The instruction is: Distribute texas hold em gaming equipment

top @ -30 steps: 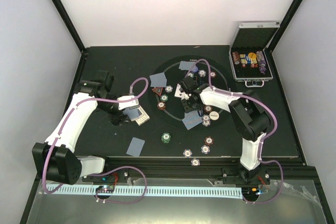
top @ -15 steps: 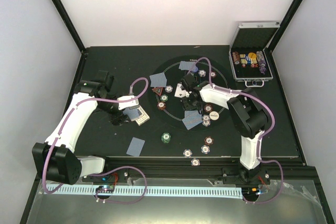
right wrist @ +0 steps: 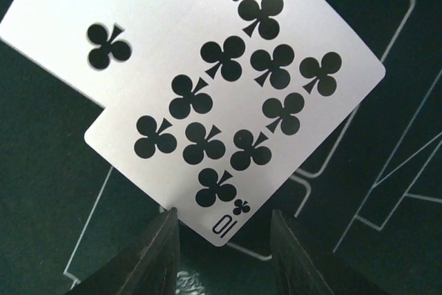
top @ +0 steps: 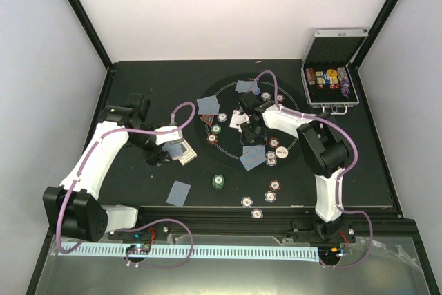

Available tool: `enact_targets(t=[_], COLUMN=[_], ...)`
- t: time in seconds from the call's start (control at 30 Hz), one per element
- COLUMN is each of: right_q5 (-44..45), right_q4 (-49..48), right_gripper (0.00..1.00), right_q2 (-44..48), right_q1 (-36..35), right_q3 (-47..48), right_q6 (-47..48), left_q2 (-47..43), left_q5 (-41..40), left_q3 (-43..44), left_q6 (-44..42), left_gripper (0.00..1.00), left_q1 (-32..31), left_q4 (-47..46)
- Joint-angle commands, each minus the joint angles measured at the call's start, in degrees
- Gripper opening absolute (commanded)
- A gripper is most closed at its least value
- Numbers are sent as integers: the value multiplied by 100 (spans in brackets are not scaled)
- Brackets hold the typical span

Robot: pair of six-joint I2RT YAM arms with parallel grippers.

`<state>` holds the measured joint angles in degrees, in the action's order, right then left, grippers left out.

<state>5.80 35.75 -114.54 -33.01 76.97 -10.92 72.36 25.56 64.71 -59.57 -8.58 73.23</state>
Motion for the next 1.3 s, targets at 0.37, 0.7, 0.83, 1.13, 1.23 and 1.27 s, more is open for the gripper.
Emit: enact_targets(t=[0.37, 0.7, 0.83, 1.13, 1.23, 1.27], right_q5=[487, -141, -478, -3071, -3751, -3942], right_q4=[165, -51, -596, -1686, -2285, -2484], right_gripper=[39, 56, 99, 100, 98, 97], right_q2=[-353, 1169, 2000, 2752, 2796, 2790], right_q1=[261, 260, 376, 49, -303, -411], right_q3=[701, 332, 60, -717, -1149, -1252], right_q6=[490, 115, -574, -2020, -2605, -2768], left_q2=[68, 67, 68, 43, 33, 28], left_q5=[118, 156, 164, 252, 284, 297], left_q3=[275, 326, 332, 345, 350, 343], left_q6=[-55, -46, -46, -19, -19, -19], left_gripper=[2, 1, 2, 2, 2, 2], left_q1=[40, 40, 36, 37, 40, 40], left_q4=[139, 139, 139, 156, 149, 148])
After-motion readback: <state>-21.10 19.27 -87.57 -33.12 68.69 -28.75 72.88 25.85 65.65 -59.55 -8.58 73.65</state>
